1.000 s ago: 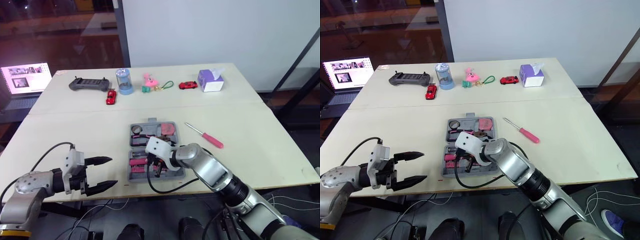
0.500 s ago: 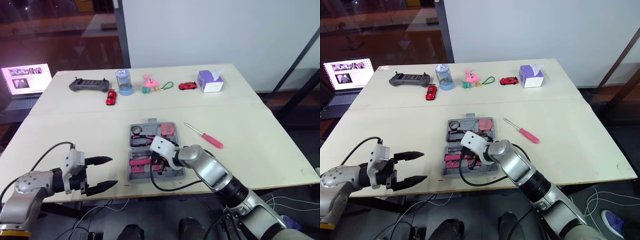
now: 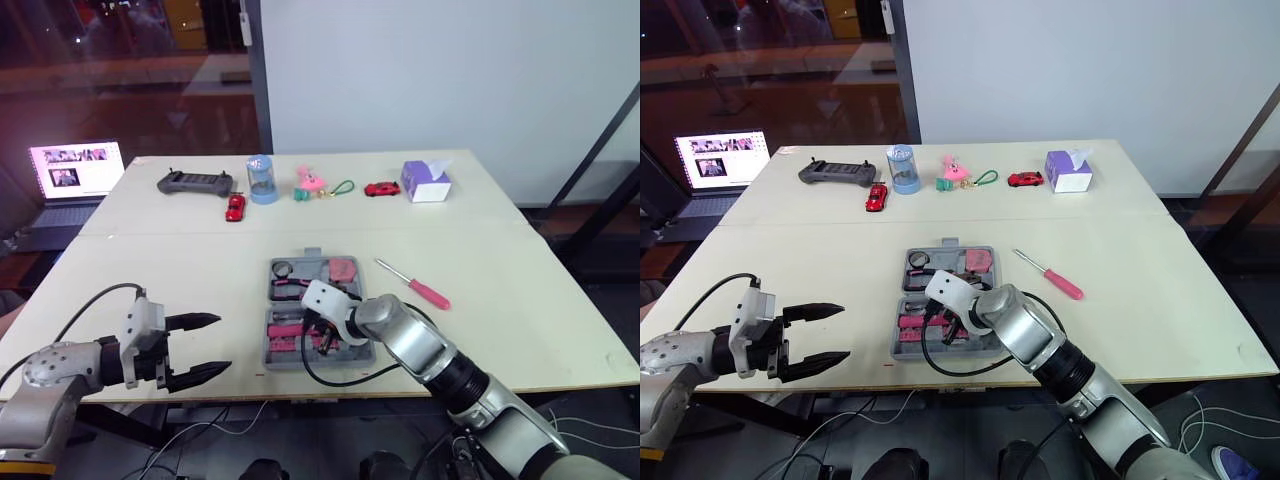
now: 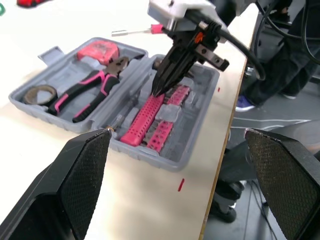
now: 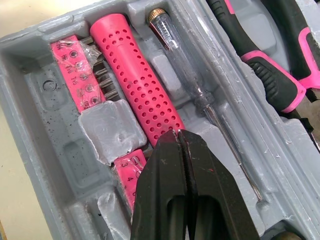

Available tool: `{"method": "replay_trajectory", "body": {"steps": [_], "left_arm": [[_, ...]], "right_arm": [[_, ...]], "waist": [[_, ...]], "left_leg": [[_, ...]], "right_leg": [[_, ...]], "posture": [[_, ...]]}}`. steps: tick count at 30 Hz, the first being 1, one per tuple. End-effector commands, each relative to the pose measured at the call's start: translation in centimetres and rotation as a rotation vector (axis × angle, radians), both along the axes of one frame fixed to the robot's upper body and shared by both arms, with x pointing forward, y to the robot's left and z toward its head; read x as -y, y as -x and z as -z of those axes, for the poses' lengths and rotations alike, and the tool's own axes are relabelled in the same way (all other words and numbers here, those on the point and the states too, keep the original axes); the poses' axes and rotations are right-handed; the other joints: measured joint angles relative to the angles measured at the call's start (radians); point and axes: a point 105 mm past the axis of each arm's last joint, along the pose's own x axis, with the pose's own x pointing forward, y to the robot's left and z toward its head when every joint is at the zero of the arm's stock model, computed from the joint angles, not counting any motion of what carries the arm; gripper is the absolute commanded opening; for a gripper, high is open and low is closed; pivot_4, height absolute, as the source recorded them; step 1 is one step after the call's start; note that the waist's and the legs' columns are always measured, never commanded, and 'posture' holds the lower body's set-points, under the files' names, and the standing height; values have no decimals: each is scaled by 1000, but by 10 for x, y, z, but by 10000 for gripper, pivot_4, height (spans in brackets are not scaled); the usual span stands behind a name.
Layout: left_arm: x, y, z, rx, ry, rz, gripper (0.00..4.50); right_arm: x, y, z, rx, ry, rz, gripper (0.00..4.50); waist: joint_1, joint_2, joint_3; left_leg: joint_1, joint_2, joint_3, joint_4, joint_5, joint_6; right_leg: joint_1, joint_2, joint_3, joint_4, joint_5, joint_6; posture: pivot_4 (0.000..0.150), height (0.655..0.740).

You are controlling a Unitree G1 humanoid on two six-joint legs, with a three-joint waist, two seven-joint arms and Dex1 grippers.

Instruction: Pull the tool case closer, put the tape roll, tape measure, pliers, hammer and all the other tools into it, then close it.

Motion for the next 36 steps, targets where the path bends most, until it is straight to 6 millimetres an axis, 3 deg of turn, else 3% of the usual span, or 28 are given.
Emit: {"method": "replay_trajectory", "body": {"steps": [1, 5, 8, 10, 12, 16, 17, 18, 19, 24, 26, 27, 31, 36], "left_arm": [[0, -1, -10, 34, 6, 5, 45000], [-1, -1, -10, 32, 11, -1, 45000], [-4, -3, -10, 33, 18, -24, 45000], [-7, -3, -11, 33, 21, -39, 45000], [-18, -2, -13, 29, 13, -83, 45000], [-36, 0, -16, 35, 7, -163, 45000], [-49, 3, -16, 37, -19, -211, 45000], [-60, 6, -16, 41, -45, -254, 45000], [-68, 8, -16, 43, -62, -281, 45000], [-125, 34, -10, -5, -159, -459, 45000], [-139, 44, -6, -24, -190, -499, 45000], [-143, 47, -4, -31, -198, -509, 45000], [-151, 50, 2, -39, -197, -534, 45000], [-144, 46, 6, -33, -190, -506, 45000]], "right_arm": [[27, 16, 49, -176, 103, 93, 551], [-2, -1, -14, 10, -147, 3, 551], [-1, -5, -76, 164, -318, -43, 551], [17, -5, -105, 244, -359, -44, 551], [66, -3, -122, 271, -330, 14, 551], [120, 7, -123, 272, -288, 118, 551], [149, 10, -120, 284, -275, 202, 551], [170, 16, -116, 286, -253, 262, 6055], [184, 20, -114, 288, -236, 297, 8476], [236, 58, -98, 262, -189, 445, 32803], [246, 66, -96, 265, -181, 477, 42017], [249, 67, -96, 268, -182, 485, 43576], [251, 67, -89, 270, -184, 498, 43576], [248, 66, -84, 263, -188, 488, 43576]], "waist": [[-1, 0, -1], [-4, 0, -1], [-4, 6, 11], [-4, 9, 13], [1, 9, 16], [2, 2, 21], [0, 2, 22], [-1, 2, 23], [0, 3, 24], [-2, 3, 31], [-3, 3, 32], [-3, 2, 32], [-3, 1, 33], [0, 0, 34]], "left_leg": [[0, 0, 0, 0, 0, 0], [-4, 0, 0, 0, 0, 0], [-8, 0, 0, 1, 0, 0], [-22, 0, -1, 3, 2, -3], [-25, 0, -1, 2, 2, -4], [-24, 0, 0, 2, 1, -1], [-24, 0, 0, 1, 0, 0], [-23, 0, 0, 1, 0, 0], [-23, 0, 0, 1, 0, 0], [-22, 1, 3, 2, 0, 1], [-22, 1, 4, 2, -1, 1], [-22, 1, 4, 2, -1, 1], [-21, 1, 4, 2, -1, 1], [-22, 1, 4, 2, -1, 1]], "right_leg": [[0, 0, 0, 0, 0, -1], [-2, 0, 0, 2, 0, 1], [-7, 0, 1, 3, 1, 1], [-21, 0, 1, 5, 1, 1], [-23, 0, 1, 5, 1, 0], [-20, 0, 0, 1, 1, 0], [-20, 0, 0, 1, 1, 0], [-20, 0, 0, 1, 1, 0], [-20, 0, 0, 2, 1, 0], [-20, 0, 2, 2, 1, 0], [-20, 0, 2, 2, 1, 0], [-19, 0, 2, 2, 0, 0], [-19, 0, 2, 2, 0, -1], [-19, 0, 2, 1, 0, 0]], "posture": [[1500, 7400], [1500, 7400], [1500, 7400], [1500, 7400], [1500, 7400], [1500, 7400], [1500, 7400], [1500, 7400], [1500, 7400], [1500, 7400], [1500, 7400], [1500, 7400], [1500, 7400], [1500, 7400]]}}
